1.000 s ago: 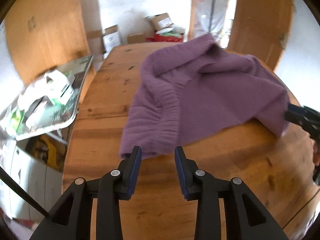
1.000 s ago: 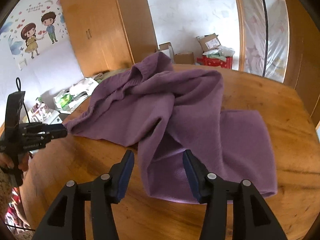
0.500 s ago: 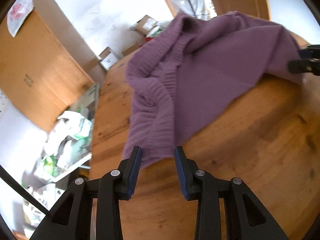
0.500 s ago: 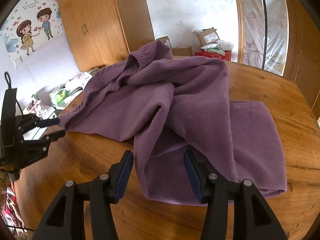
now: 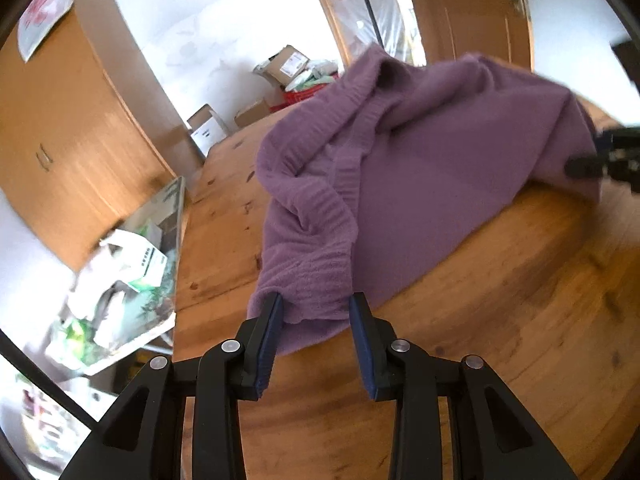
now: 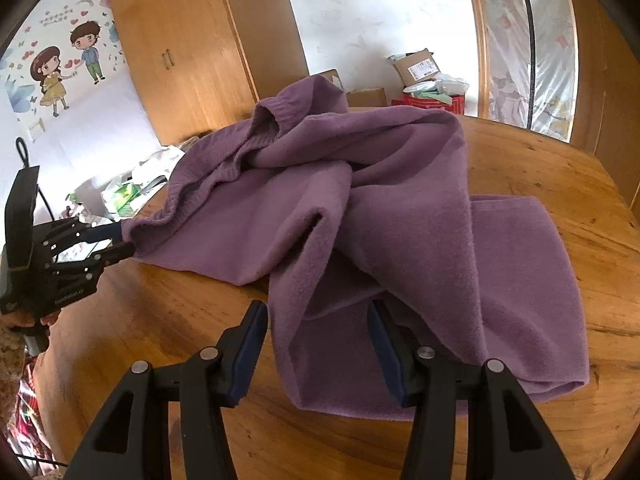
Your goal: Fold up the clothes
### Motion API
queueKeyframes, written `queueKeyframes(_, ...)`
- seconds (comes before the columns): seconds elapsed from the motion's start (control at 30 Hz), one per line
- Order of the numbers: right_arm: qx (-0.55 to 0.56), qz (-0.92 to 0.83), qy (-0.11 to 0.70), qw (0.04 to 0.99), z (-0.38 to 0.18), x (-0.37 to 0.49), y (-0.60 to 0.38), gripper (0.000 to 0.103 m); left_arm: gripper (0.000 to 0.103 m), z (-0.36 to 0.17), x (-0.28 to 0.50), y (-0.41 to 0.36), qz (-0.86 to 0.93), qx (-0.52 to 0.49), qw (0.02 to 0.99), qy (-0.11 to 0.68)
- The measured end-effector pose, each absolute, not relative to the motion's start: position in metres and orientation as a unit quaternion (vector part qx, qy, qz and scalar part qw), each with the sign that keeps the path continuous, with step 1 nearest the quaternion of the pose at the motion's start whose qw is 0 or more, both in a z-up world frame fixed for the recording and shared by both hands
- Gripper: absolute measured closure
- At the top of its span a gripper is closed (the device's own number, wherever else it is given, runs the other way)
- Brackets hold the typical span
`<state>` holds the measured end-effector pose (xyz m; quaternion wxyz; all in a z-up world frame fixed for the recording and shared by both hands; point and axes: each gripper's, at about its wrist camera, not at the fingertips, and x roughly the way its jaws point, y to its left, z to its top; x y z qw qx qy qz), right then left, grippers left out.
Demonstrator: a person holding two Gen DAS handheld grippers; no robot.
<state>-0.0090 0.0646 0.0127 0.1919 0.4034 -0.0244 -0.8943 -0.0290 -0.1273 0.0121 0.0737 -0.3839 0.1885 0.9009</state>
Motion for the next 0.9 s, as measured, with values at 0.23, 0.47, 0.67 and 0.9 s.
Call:
queueKeyframes(0.23,0.405,-0.891,-0.034,0.200,0.013,-0.011,0.061,0.061,0.074,0.019,-0.036,-0.142,0.911,-0.380,0.105,0.120)
queueKeyframes(0.47,0.405,-0.891,-0.040,0.199,0.012,-0.012,0.062,0.066,0.080,0.013,-0.033,-0.143,0.908,-0.387,0.118,0.105)
queueKeyframes(0.67,0.408,-0.890,-0.041,0.199,0.011,-0.012,0.061,0.066,0.066,0.010,-0.026,-0.138,0.904,-0.397,0.113,0.114)
queueKeyframes(0.9,0.410,-0.891,-0.036,0.192,0.010,-0.011,0.058,0.066,0.049,0.016,-0.019,-0.126,0.905,-0.394,0.118,0.109)
